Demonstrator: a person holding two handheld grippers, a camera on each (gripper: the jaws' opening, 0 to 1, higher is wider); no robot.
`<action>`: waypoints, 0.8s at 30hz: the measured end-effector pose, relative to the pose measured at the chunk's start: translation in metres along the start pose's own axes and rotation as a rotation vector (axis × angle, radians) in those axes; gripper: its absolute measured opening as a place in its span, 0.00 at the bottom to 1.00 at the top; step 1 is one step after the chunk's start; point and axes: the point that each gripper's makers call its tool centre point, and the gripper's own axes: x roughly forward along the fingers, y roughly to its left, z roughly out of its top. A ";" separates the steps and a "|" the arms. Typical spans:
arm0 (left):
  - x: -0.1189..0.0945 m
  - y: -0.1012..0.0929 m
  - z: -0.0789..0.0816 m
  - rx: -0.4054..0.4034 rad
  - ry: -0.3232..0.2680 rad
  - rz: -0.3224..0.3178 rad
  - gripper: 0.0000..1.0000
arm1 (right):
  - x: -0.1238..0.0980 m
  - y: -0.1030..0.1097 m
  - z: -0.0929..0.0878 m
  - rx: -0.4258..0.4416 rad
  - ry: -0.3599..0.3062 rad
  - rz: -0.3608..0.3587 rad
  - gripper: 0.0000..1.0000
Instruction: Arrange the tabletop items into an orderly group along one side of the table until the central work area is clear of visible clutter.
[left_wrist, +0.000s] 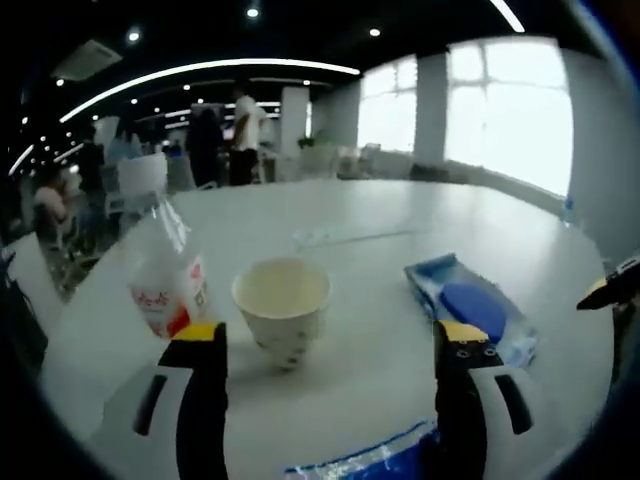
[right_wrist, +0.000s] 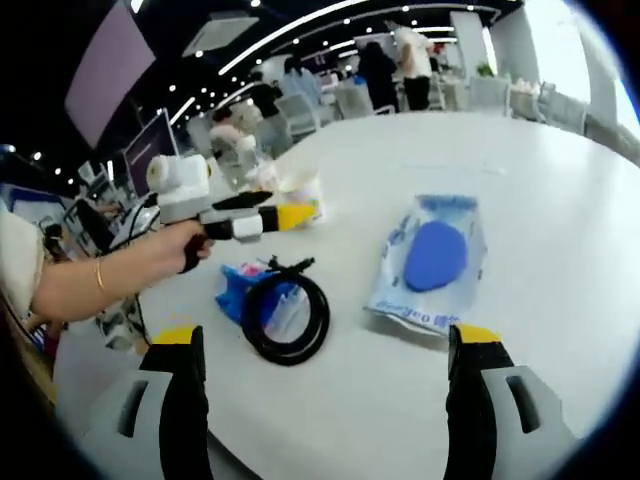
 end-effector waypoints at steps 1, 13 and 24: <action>0.000 -0.002 0.000 -0.004 0.002 -0.007 0.87 | 0.000 -0.001 0.000 0.003 -0.002 0.000 1.00; -0.022 -0.039 0.015 0.024 -0.011 -0.049 0.99 | -0.009 -0.007 0.022 0.037 -0.110 -0.015 1.00; -0.039 -0.067 0.040 0.019 -0.052 -0.087 0.99 | -0.030 -0.013 0.032 0.030 -0.124 -0.035 1.00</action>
